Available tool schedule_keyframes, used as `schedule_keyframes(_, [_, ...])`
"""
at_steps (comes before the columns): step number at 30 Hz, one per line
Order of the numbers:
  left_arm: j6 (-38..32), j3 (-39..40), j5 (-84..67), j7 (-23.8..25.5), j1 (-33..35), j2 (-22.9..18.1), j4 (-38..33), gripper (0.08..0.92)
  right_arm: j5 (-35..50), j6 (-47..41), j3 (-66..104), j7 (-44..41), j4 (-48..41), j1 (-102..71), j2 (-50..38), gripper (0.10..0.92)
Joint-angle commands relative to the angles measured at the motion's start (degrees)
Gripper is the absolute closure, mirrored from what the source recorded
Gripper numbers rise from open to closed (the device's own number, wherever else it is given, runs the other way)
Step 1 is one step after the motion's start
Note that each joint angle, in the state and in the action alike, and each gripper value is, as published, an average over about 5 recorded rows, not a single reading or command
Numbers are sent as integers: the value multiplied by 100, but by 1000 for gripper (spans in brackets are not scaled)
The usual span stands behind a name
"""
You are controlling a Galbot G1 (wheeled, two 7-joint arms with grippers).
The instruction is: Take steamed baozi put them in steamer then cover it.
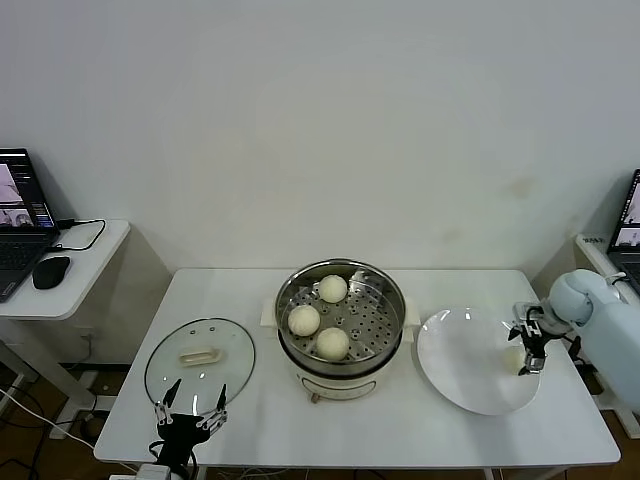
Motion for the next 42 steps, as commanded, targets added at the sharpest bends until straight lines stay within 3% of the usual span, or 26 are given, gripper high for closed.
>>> schedule_keyframes(1, [-3, -8, -4, -2, 1, 10, 15, 177, -148, 38, 32, 43, -160, -12, 86, 203])
schedule_keyframes(12, [-1, -8, -2, 0, -21, 4, 51, 177, -191, 61, 48, 89, -263, -7, 154, 208])
schedule_keyframes(20, [-1, -6, -1, 1, -34, -1, 66, 177, -191, 58, 68, 90, -286, 17, 145, 373])
schedule_keyframes(26, [-1, 2, -1, 0, -43, -1, 73, 177, 28, -55, 43, 98, -126, 163, 62, 412])
schedule_keyframes(33, [-1, -17, -6, -2, -62, 39, 57, 177, 992, -496, -510, -48, 739, 836, -374, 414])
schedule_keyframes(42, [51, -125, 155, -39, 0, 45, -84, 177, 3039, -1305, -1943, -101, 1953, 2752, -528, 414])
